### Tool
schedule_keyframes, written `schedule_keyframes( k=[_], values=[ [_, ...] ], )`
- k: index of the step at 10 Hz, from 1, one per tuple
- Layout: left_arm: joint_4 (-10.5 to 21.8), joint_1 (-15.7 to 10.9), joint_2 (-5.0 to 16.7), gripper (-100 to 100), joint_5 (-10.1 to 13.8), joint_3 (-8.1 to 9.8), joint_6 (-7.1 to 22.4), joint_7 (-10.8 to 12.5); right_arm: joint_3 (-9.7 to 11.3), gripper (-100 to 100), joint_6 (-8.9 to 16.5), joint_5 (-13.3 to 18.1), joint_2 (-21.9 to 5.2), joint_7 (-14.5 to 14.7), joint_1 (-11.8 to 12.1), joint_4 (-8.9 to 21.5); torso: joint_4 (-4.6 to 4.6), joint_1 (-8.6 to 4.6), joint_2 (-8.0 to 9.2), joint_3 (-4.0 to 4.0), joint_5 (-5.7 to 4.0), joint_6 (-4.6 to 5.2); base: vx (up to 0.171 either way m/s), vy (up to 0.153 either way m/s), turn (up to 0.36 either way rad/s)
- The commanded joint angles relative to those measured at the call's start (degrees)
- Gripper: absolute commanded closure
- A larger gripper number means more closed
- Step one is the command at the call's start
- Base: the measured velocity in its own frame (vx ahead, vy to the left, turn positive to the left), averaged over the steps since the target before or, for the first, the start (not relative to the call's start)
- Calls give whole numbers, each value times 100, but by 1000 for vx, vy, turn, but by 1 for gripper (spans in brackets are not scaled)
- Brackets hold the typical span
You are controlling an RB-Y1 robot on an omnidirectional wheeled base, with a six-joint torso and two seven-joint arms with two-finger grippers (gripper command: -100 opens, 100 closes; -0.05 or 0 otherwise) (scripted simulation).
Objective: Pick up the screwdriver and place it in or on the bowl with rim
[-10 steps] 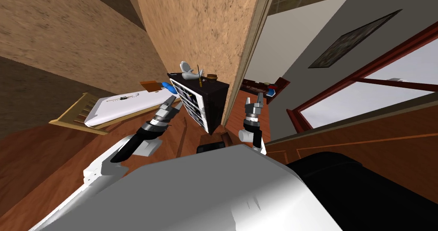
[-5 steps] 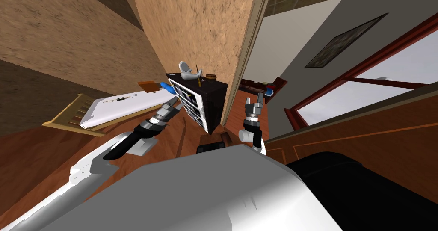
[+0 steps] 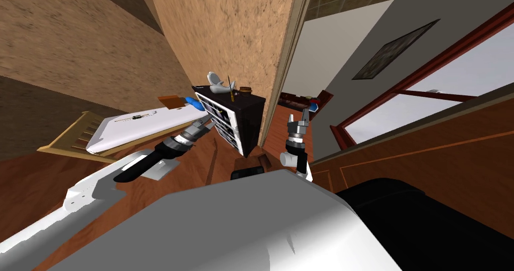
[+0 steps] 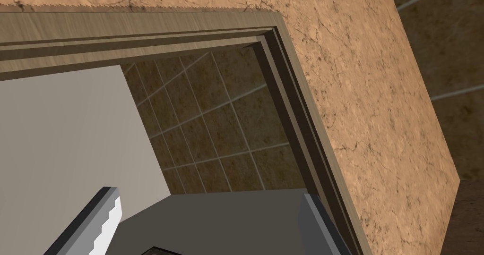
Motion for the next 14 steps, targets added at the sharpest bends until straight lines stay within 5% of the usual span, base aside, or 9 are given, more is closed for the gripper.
schedule_keyframes(
  k=[1,14],
  values=[
    [22,-29,286,-100,13,-22,28,57,0,0,0,0,0,0,0,0,0,0,0,0,0,0,-16,-10,-50],
    [488,-536,2348,-100,181,-244,182,575,0,0,0,0,0,0,1,0,-1,-4,-6,-3,0,-4,0,-11,-26]
  ],
)
